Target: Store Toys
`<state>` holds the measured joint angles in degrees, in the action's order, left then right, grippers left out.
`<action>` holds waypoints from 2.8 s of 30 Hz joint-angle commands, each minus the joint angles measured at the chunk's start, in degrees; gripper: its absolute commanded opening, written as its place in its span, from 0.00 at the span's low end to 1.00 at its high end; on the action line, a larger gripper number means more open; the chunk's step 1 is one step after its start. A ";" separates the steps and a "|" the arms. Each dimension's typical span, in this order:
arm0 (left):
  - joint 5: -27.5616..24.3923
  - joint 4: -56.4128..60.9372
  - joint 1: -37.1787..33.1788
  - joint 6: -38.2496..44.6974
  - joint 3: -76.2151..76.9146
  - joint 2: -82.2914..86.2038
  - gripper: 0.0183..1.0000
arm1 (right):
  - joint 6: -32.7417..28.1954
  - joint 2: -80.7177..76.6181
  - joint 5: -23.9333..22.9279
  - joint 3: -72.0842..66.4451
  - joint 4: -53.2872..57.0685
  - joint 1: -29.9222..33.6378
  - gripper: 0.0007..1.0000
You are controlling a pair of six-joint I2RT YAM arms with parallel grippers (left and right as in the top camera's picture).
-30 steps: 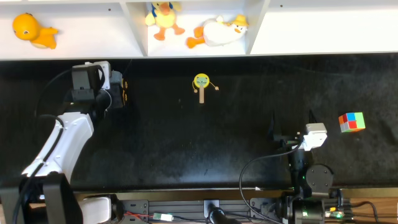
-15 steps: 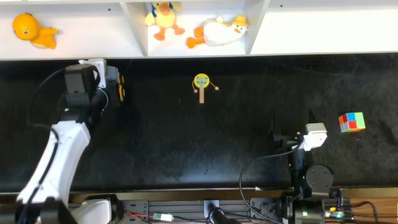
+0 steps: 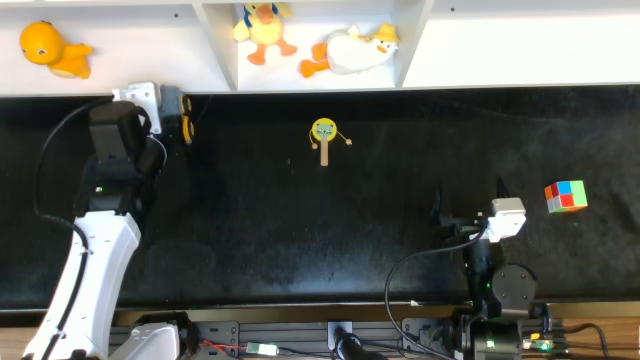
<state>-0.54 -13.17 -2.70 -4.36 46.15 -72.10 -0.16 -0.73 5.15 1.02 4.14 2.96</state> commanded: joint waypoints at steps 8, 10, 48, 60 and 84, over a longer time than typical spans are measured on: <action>0.24 2.34 0.20 -0.44 7.76 -8.02 0.29 | 0.20 0.52 0.37 -0.74 -0.20 0.17 1.00; 0.26 2.34 0.20 -0.39 10.32 -10.01 0.29 | 0.20 0.52 0.37 -0.74 -0.20 0.17 1.00; 2.38 3.67 0.15 0.02 21.84 -24.46 0.36 | 0.20 0.52 0.37 -0.76 -0.20 0.17 1.00; 2.38 3.65 0.15 0.00 21.84 -24.28 1.00 | 0.20 0.52 0.37 -0.74 -0.20 0.17 1.00; 6.14 4.70 0.15 1.27 -14.53 15.32 1.00 | 0.20 0.52 0.37 -0.76 -0.20 0.17 1.00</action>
<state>5.06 -10.00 -2.70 -4.12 37.45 -63.00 -0.19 -0.73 5.17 1.04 4.14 2.96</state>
